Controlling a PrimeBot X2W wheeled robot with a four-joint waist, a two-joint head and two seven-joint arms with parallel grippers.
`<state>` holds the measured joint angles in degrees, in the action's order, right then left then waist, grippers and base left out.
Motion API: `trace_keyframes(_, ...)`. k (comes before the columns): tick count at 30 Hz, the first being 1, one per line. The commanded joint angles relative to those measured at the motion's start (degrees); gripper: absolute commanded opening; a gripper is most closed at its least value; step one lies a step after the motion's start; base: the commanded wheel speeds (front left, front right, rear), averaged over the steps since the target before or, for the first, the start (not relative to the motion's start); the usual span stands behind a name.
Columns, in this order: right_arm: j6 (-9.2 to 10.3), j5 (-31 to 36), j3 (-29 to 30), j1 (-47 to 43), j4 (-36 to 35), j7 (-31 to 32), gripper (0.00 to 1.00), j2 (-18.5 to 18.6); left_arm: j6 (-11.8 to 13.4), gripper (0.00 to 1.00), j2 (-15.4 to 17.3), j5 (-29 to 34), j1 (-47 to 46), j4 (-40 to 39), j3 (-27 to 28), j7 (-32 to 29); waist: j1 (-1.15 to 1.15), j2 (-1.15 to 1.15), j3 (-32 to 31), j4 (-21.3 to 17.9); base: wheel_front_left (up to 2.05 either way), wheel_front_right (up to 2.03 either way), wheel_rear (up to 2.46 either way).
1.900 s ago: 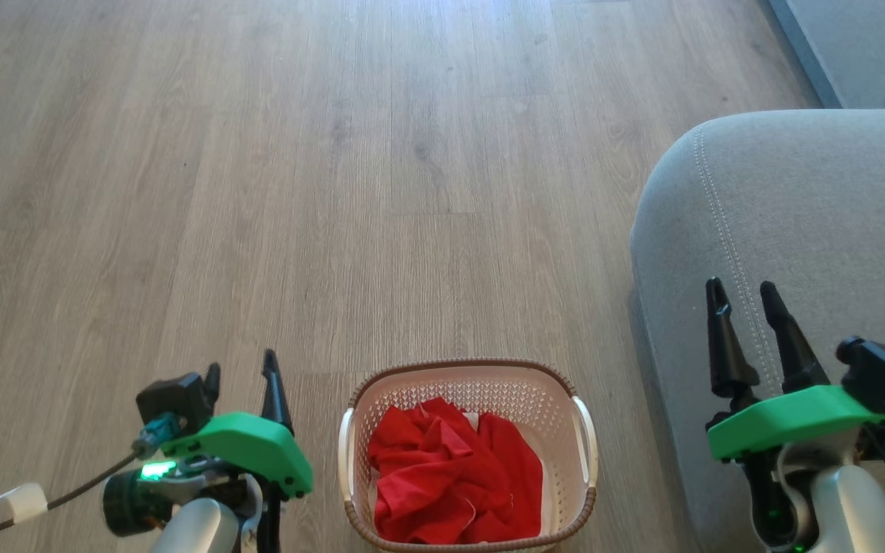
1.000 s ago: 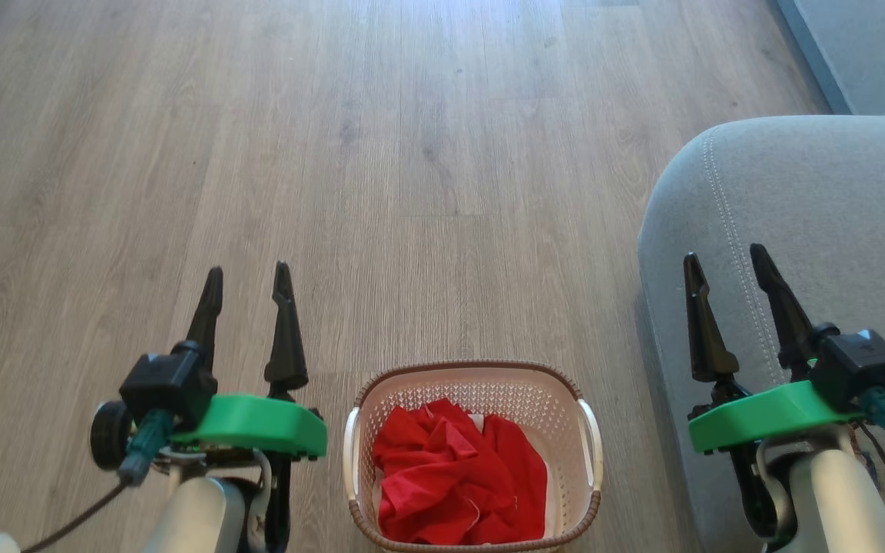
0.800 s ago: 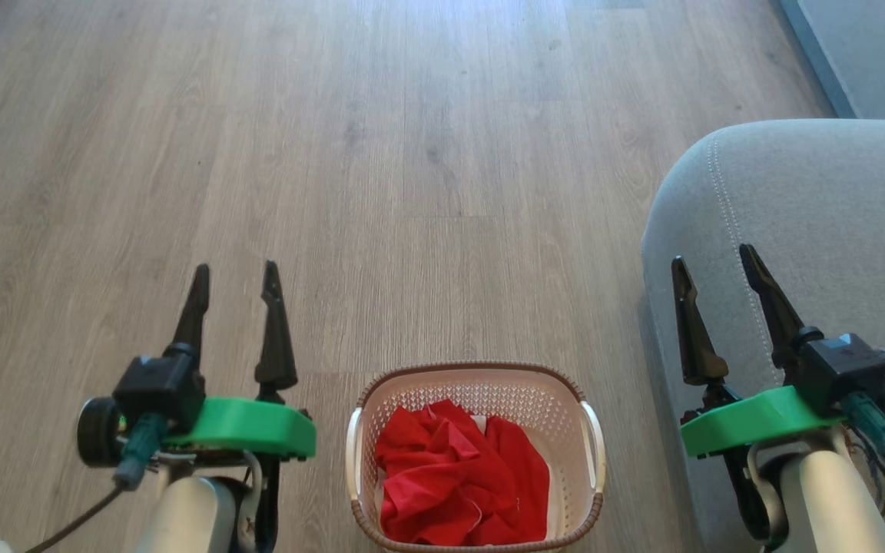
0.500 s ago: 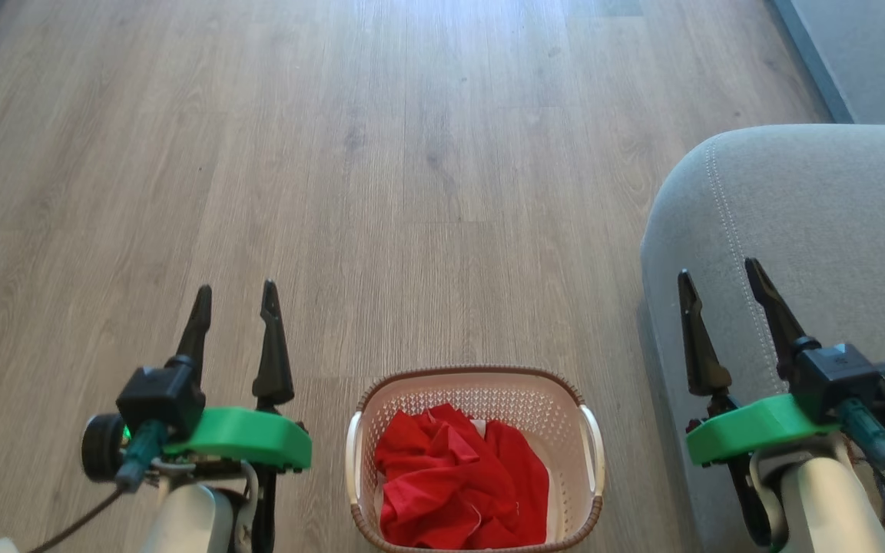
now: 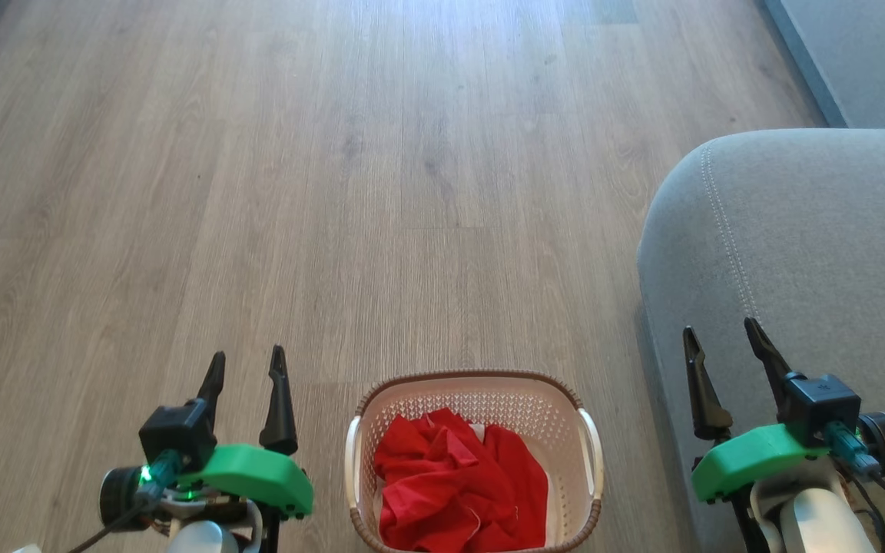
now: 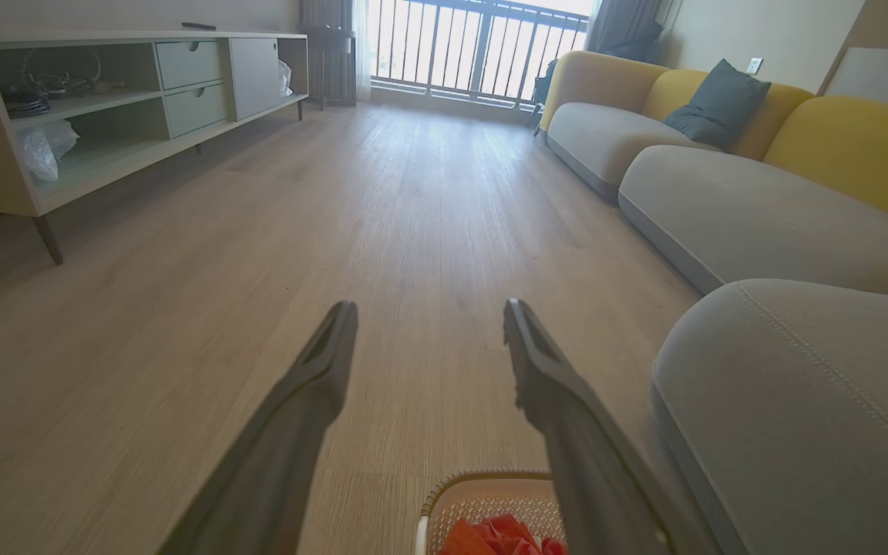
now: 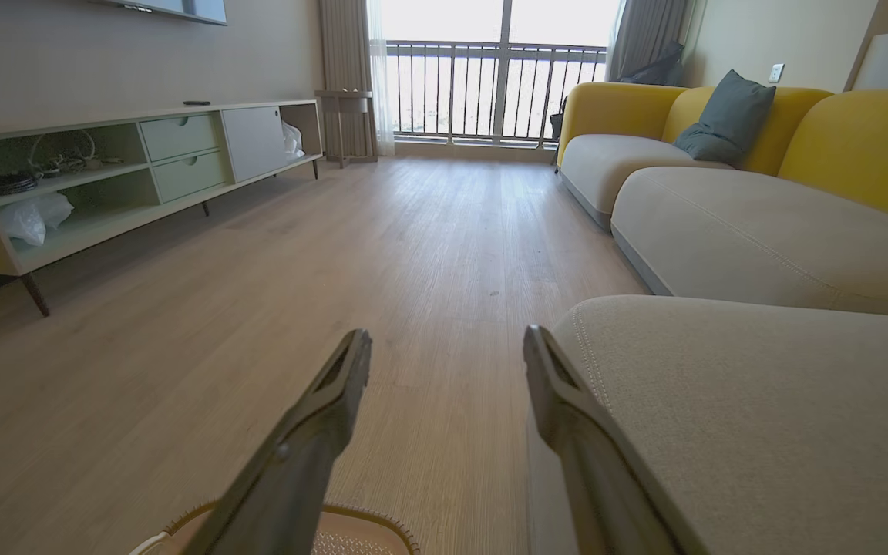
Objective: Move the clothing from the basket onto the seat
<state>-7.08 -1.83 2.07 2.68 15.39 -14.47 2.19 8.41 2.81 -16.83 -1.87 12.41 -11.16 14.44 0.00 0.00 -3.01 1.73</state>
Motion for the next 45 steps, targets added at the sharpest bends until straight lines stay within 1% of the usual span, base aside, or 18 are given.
trace_keyframes(1,-0.41,-0.04,-1.25,1.84,-1.51,-0.52,1.0,0.69,-0.19,1.0,0.08,0.45,-1.97,-1.6,1.94,0.56,0.0,0.0,0.0,0.11,0.0,0.0,0.0)
trace_keyframes(5,-0.41,-0.25,-1.18,2.05,-1.36,-0.52,1.0,0.69,-0.15,1.0,0.08,1.0,-2.33,-1.66,2.23,0.56,0.0,0.0,0.02,0.28,0.0,0.0,0.0)
trace_keyframes(10,-0.41,-0.46,-1.49,2.19,-1.51,-0.52,1.0,0.69,0.81,1.0,0.08,1.72,-2.26,-1.97,2.31,0.56,0.0,0.0,0.39,0.34,0.0,0.0,0.0)
trace_keyframes(13,-0.41,-0.61,-2.27,1.95,-0.74,-0.52,1.0,0.69,0.39,1.0,0.07,1.92,-2.26,-0.83,1.42,0.56,0.0,0.0,1.19,0.21,0.0,0.0,0.0)
trace_keyframes(18,-0.41,0.09,-4.03,1.58,1.35,-0.52,1.0,0.69,-1.04,1.0,0.07,2.38,-3.35,2.85,-0.92,0.56,0.0,0.0,3.94,-0.26,0.0,0.0,0.0)
trace_keyframes(19,-0.41,0.07,-5.27,1.77,2.21,-0.52,1.0,0.69,-1.62,1.0,0.07,2.86,-4.25,4.73,-1.76,0.56,0.0,0.0,6.28,-0.87,0.0,0.0,0.0)
trace_keyframes(24,-0.41,0.22,-7.2,2.18,3.35,-0.52,1.0,0.69,-3.21,1.0,0.07,3.54,-8.52,9.51,-3.49,0.56,0.0,0.0,12.78,-2.4,0.0,0.0,0.0)
trace_keyframes(27,-0.41,1.68,-6.91,1.94,2.92,-0.52,1.0,0.69,-4.15,1.0,0.07,4.31,-11.65,12.11,-4.69,0.56,0.0,0.0,17.06,-3.47,0.0,0.0,0.0)
trace_keyframes(31,-0.41,1.2,-5.96,2.36,1.98,-0.52,1.0,0.69,-5.69,1.0,0.07,5.75,-16.69,16.75,-6.61,0.56,0.0,0.0,23.0,-4.68,0.0,0.0,0.0)
trace_keyframes(34,-0.41,0.48,-5.75,2.81,0.35,-0.52,1.0,0.69,-6.91,1.0,0.07,7.55,-20.97,20.94,-8.2,0.56,0.0,0.0,27.33,-5.43,0.0,0.0,0.0)
trace_keyframes(37,-0.41,-0.18,-5.03,3.24,-2.94,-0.52,1.0,0.69,-7.91,1.0,0.07,9.73,-25.44,25.22,-9.55,0.56,0.0,0.0,31.87,-6.15,0.0,0.0,0.0)
trace_keyframes(40,-0.41,-1.0,-3.32,3.75,-8.41,-0.52,1.0,0.69,-8.92,1.0,0.07,10.6,-29.73,28.48,-10.71,0.56,0.0,0.0,36.34,-6.76,0.0,0.0,0.0)
trace_keyframes(42,-0.41,-0.16,-1.56,4.42,-13.26,-0.52,1.0,0.69,-9.67,1.0,0.07,11.01,-32.45,30.59,-11.74,0.56,0.0,0.0,39.26,-7.21,0.0,0.0,0.0)
trace_keyframes(44,-0.41,-1.12,0.09,5.08,-18.0,-0.52,1.0,0.69,-10.57,1.0,0.07,11.37,-34.82,33.17,-13.11,0.56,0.0,0.0,41.67,-7.62,0.0,0.0,0.0)
trace_keyframes(45,-0.41,-1.12,0.09,5.08,-18.0,-0.52,1.0,0.69,-10.57,1.0,0.07,11.37,-34.82,33.17,-13.11,0.56,0.0,0.0,41.67,-7.62,0.0,0.0,0.0)
